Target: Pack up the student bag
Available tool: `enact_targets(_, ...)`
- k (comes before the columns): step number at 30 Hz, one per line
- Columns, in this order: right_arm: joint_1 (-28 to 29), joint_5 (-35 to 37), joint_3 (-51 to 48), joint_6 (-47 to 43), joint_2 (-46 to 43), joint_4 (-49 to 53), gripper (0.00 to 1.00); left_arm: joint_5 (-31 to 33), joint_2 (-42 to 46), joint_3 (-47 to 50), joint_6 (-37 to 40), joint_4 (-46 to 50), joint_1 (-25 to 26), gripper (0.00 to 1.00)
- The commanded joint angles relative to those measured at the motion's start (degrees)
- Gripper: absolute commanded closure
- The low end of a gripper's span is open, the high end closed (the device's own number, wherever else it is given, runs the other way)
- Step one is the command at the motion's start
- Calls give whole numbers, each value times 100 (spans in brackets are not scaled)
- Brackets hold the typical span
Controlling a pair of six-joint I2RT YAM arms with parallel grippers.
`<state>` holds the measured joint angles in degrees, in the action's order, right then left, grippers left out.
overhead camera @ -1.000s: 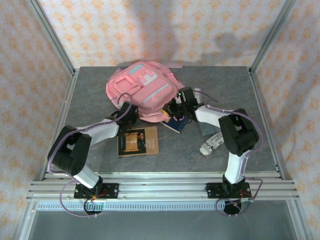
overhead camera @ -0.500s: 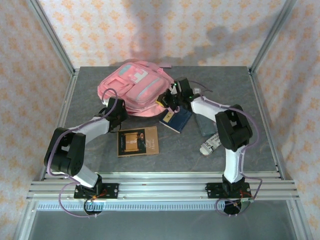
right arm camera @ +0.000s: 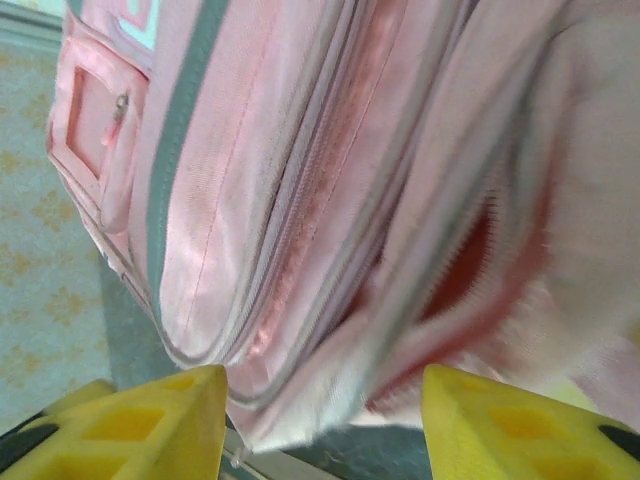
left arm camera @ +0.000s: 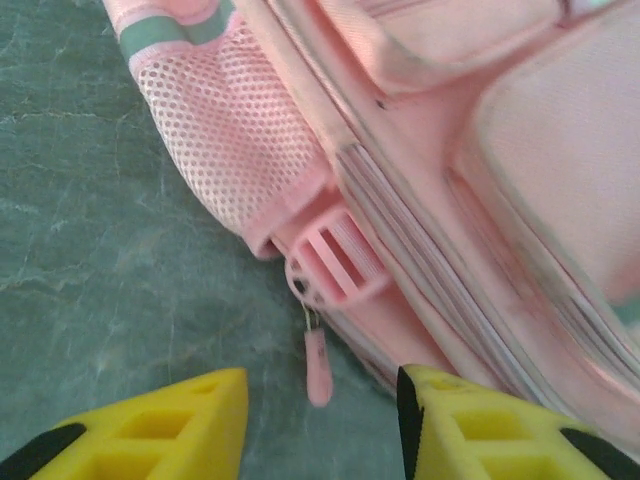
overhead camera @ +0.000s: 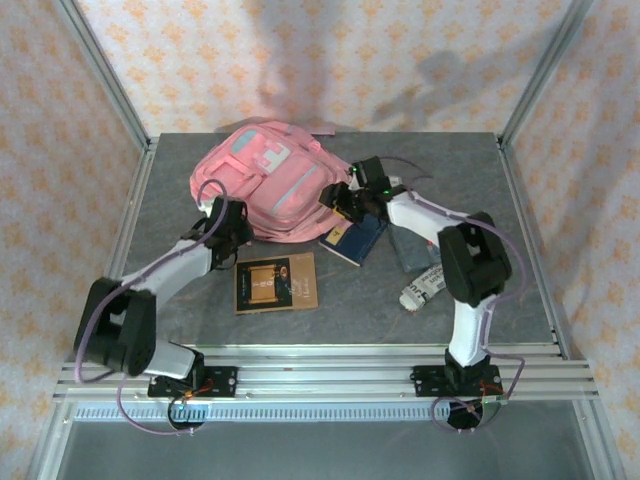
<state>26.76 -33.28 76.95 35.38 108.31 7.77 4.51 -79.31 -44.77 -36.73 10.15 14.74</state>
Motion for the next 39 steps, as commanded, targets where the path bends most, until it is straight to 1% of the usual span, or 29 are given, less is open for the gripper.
enact_targets(1,9,506,-325,-722,-869,-62,46,-45,660,352,-321,449,348,53)
enact_targets(3,101,437,-529,-1043,-1096,-52,46,-120,1001,591,-581,553,701,53)
enact_targets(6,315,157,-562,-1523,-1096,41,46,-241,1416,942,-1033,795,1281,53)
enact_targets(10,752,-95,-436,-1960,-803,77,47,-296,2039,1628,-1932,917,2132,53)
enact_targets(12,973,-25,-302,-2130,-566,150,48,-318,2300,1973,-2374,918,2489,53)
enact_targets(14,1129,54,-186,-2208,-304,181,51,-244,2505,2282,-2759,897,2764,55)
enact_targets(17,1264,55,-89,-2189,100,92,58,-217,2655,2647,-3120,584,2951,60)
enact_targets(19,1321,141,7,-2203,366,134,61,-113,2563,2717,-3189,466,2962,62)
enact_targets(23,1453,594,105,-2348,722,244,63,245,2224,2652,-3129,409,2963,64)
enact_targets(27,1479,780,-53,-2494,800,493,68,581,1923,2629,-3032,364,2845,66)
enact_targets(33,1595,707,-881,-2637,260,625,74,690,1807,2702,-2596,190,2156,67)
enact_targets(37,1847,265,-1404,-2689,-74,598,75,671,1622,2569,-2128,-9,1623,66)
enact_targets(39,2002,223,-1504,-2666,-178,532,74,695,1440,2438,-1882,-69,1441,65)
